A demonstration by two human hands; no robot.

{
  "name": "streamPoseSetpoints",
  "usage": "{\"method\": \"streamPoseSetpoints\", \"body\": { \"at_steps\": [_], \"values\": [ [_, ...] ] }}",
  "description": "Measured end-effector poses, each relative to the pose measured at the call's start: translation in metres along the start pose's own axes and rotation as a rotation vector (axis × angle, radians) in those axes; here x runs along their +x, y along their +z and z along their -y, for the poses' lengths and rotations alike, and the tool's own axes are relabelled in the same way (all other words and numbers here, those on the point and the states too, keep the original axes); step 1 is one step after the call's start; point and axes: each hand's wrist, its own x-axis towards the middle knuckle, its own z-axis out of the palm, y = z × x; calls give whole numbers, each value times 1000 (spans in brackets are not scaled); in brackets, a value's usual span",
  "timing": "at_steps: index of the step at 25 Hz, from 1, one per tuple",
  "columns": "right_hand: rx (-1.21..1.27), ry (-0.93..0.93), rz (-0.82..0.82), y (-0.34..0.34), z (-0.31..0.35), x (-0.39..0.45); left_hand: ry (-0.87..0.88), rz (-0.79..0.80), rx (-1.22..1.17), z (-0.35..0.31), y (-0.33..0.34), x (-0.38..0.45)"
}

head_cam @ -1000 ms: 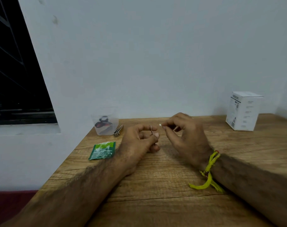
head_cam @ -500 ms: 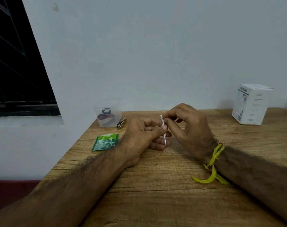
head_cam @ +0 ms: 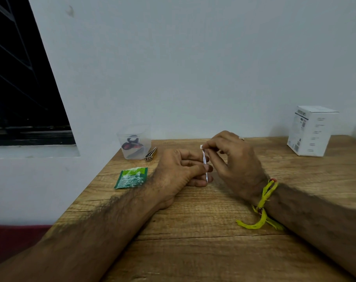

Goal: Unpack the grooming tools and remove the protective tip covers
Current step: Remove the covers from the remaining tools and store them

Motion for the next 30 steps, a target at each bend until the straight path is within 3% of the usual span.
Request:
{"method": "streamPoseSetpoints", "body": {
  "at_steps": [30],
  "values": [
    [-13, -26, 88, 0, -4, -2, 24, -23, -34, -2, 0, -1]
  ]
}}
